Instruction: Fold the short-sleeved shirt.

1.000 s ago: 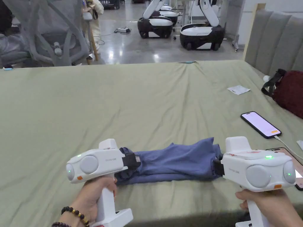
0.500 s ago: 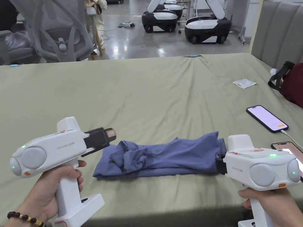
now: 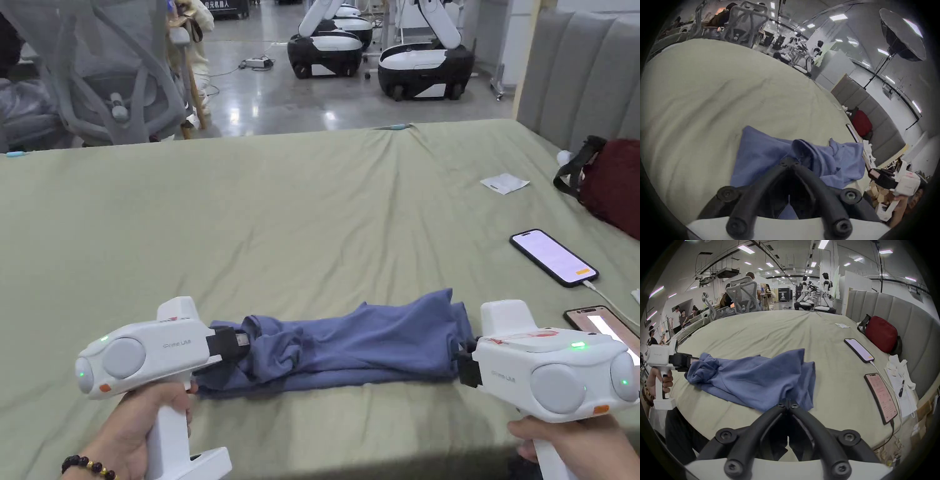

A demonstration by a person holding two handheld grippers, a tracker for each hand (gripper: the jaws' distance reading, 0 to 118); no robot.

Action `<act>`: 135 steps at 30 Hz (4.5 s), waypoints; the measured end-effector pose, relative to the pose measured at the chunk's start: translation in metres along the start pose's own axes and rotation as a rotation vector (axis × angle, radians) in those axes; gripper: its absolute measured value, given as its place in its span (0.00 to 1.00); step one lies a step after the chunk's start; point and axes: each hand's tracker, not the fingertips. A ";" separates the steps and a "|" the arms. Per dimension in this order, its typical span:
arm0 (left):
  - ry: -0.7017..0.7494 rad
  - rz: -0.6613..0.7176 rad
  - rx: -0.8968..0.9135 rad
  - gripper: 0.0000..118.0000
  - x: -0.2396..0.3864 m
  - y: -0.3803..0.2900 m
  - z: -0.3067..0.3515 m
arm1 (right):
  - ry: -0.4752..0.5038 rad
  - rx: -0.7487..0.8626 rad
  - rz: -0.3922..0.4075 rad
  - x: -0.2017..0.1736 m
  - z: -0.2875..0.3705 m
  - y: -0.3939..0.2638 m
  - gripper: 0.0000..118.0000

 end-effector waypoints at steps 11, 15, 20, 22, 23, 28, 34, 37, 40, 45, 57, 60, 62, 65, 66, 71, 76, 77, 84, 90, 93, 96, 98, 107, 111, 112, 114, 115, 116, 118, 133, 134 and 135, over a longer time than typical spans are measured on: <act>-0.206 -0.021 -0.091 0.00 0.080 -0.024 -0.063 | -0.020 -0.018 -0.027 0.012 0.002 -0.009 0.00; -0.151 -0.122 -0.127 0.00 0.098 -0.028 -0.077 | -0.034 -0.021 -0.033 0.016 0.004 -0.009 0.00; -0.243 -0.081 -0.032 0.00 0.098 -0.010 -0.037 | -0.037 -0.007 -0.037 0.018 0.006 -0.007 0.00; -0.243 -0.060 0.036 0.00 0.089 0.002 -0.010 | -0.038 0.004 -0.035 0.015 0.005 -0.004 0.00; -0.242 -0.046 0.067 0.00 0.080 0.006 0.002 | -0.036 0.011 -0.038 0.012 0.004 -0.002 0.00; -0.104 0.017 0.136 0.00 0.018 0.014 0.045 | 0.001 0.029 -0.043 -0.003 -0.001 0.003 0.00; -0.026 0.154 0.195 0.13 -0.027 0.004 0.083 | 0.049 0.019 -0.007 -0.025 -0.008 0.004 0.00; -0.040 0.157 0.150 0.94 -0.030 0.002 0.078 | 0.057 0.016 0.009 -0.032 -0.009 0.004 0.00; -0.124 0.195 0.176 0.95 -0.029 -0.004 0.067 | 0.063 0.016 0.015 -0.033 -0.007 0.003 0.00; -0.147 0.219 0.068 0.89 -0.025 -0.012 0.026 | 0.047 0.007 0.024 -0.026 -0.002 -0.001 0.00; -0.044 0.169 0.076 0.13 -0.028 -0.011 0.003 | 0.012 -0.012 0.003 -0.014 -0.001 -0.005 0.00; 0.005 0.153 0.098 0.13 -0.032 -0.008 0.010 | 0.022 -0.013 0.009 -0.018 0.001 -0.006 0.00; 0.004 0.153 0.113 0.12 -0.043 -0.004 0.023 | 0.022 -0.011 0.017 -0.019 0.001 -0.005 0.00; 0.079 0.148 0.166 0.12 -0.070 0.002 0.050 | 0.026 -0.005 0.015 -0.020 0.001 -0.003 0.00; 0.108 0.157 0.176 0.12 -0.079 0.002 0.063 | 0.028 -0.002 0.014 -0.021 0.001 -0.002 0.00; 0.185 0.182 0.206 0.12 -0.107 0.006 0.088 | 0.044 0.006 0.020 -0.025 0.000 0.001 0.00; 0.145 0.144 0.236 0.12 -0.077 0.012 0.097 | 0.051 0.008 0.019 -0.025 0.000 0.000 0.00; 0.118 0.132 0.241 0.12 -0.068 0.014 0.099 | 0.051 0.009 0.017 -0.024 -0.001 0.000 0.00; -0.037 0.052 0.247 0.12 0.019 0.026 0.096 | 0.044 0.011 0.002 -0.014 -0.001 -0.003 0.00; -0.124 -0.035 0.129 0.12 0.088 0.013 0.029 | 0.031 0.015 -0.034 0.000 0.005 -0.009 0.00; -0.128 -0.050 0.033 0.12 0.110 -0.003 -0.015 | 0.016 0.015 -0.040 0.008 0.009 -0.011 0.00; -0.122 -0.070 -0.037 0.13 0.121 -0.015 -0.052 | 0.002 0.019 -0.057 0.017 0.014 -0.013 0.00; -0.039 -0.135 -0.033 0.13 0.124 -0.024 -0.068 | -0.009 0.019 -0.069 0.023 0.016 -0.015 0.00; -0.198 -0.052 0.046 1.00 0.117 0.004 -0.025 | -0.034 0.007 -0.068 0.022 0.012 -0.019 0.00; -0.190 -0.024 0.161 1.00 0.094 0.020 0.017 | -0.018 0.017 -0.063 0.011 0.011 -0.018 0.00; -0.196 0.002 0.161 0.99 0.084 0.024 0.027 | -0.018 0.018 -0.055 0.008 0.010 -0.017 0.00; -0.206 0.009 0.165 0.89 0.073 0.025 0.047 | -0.010 0.015 -0.048 0.005 0.008 -0.015 0.00; -0.201 0.008 0.180 0.68 0.067 0.025 0.054 | -0.001 0.014 -0.048 0.003 0.006 -0.014 0.00; -0.191 -0.003 0.192 0.50 0.064 0.025 0.057 | 0.006 0.014 -0.048 0.001 0.005 -0.013 0.00; -0.111 -0.060 0.180 0.12 0.060 0.025 0.057 | 0.014 0.014 -0.048 -0.003 0.003 -0.013 0.00; -0.208 -0.210 -0.167 0.00 0.090 0.003 -0.073 | -0.005 -0.019 -0.050 0.013 0.004 -0.022 0.00; -0.235 -0.229 -0.191 0.00 0.098 -0.005 -0.082 | -0.009 -0.022 -0.055 0.016 0.004 -0.023 0.00; -0.255 -0.232 -0.208 0.00 0.103 -0.009 -0.087 | -0.011 -0.024 -0.057 0.017 0.004 -0.024 0.00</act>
